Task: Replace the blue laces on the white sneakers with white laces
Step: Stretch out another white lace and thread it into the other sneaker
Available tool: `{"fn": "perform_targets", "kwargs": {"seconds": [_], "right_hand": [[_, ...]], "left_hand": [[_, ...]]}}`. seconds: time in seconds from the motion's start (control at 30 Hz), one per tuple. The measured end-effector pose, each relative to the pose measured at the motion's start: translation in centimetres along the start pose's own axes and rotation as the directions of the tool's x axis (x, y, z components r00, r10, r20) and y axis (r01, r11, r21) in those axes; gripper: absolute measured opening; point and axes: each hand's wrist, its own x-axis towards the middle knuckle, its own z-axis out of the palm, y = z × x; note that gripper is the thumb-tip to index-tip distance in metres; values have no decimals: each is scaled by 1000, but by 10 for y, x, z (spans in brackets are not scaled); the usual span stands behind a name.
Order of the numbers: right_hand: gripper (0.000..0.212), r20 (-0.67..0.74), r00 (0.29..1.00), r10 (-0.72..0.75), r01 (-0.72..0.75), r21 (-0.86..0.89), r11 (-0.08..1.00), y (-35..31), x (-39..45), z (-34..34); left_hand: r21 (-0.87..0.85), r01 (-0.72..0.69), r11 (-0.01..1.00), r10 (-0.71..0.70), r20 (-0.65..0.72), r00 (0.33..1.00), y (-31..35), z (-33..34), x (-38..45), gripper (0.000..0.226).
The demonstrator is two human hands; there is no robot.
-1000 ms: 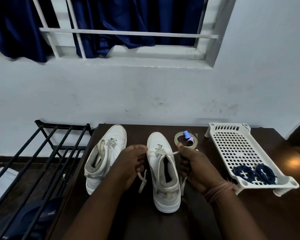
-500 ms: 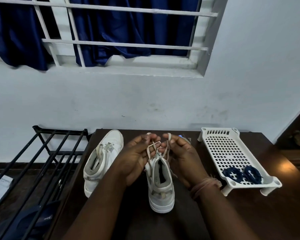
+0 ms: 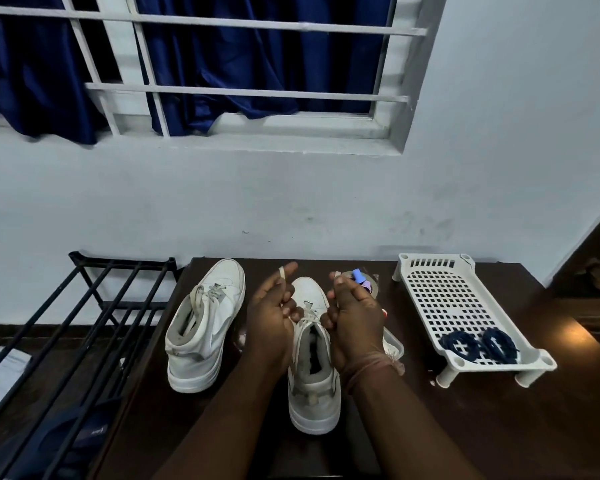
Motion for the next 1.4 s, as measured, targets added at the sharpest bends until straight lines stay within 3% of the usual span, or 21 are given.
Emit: {"fn": "perform_targets", "kwargs": {"seconds": [0.2,0.33,0.6,0.7,0.8,0.93,1.17,1.3,1.4], "right_hand": [[11,-28,998,63,-65,-51,997,-2,-6,-5],[12,-38,995,89,-88,22,996,-5,-10,-14],[11,7,999,35,-35,-17,999,-10,-11,-16],[12,49,998,42,-37,-92,995,-5,-19,-13],[18,134,991,21,16,-273,962,-5,-27,-15],[30,184,981,-58,112,-297,948,-9,-29,-13],[15,167,985,-47,88,-247,965,-13,-30,-8],[15,185,981,-61,111,-275,955,-13,-31,-8],[19,282,958,-44,137,-318,938,-20,-35,-9]], "left_hand": [[36,-11,999,10,29,1000,8,-6,-4,30],[32,-6,999,5,16,1000,7,-10,-6,30],[64,-24,998,22,28,999,18,0,2,31],[117,-17,993,15,18,1000,21,0,2,28],[191,48,980,-64,78,995,25,4,-4,37],[502,-2,865,-100,176,979,39,16,-19,38],[765,-163,623,-117,297,948,39,8,-25,5],[737,-201,645,-188,408,893,40,7,-29,17],[737,-144,661,-207,363,909,37,-1,-28,25]]}}
